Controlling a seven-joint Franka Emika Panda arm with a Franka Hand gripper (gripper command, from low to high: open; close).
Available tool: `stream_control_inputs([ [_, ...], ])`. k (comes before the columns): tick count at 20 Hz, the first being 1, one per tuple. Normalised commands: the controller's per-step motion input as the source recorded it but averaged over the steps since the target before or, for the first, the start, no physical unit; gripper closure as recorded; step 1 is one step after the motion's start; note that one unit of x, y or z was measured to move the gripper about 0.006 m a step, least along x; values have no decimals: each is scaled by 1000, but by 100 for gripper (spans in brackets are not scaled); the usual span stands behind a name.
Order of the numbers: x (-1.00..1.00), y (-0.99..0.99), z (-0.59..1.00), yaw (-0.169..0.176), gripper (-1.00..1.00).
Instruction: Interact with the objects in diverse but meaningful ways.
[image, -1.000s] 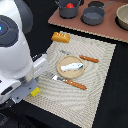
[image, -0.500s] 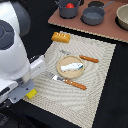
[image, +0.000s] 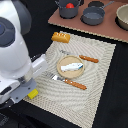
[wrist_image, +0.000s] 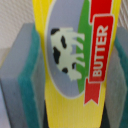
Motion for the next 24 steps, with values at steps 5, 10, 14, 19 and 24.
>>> stream_control_inputs([
  [5,91,1000,819,0,100],
  [10,36,973,445,4,100],
  [14,-391,771,4,47,100],
  [19,-702,547,-205,74,100],
  [24,-813,215,-416,61,100],
])
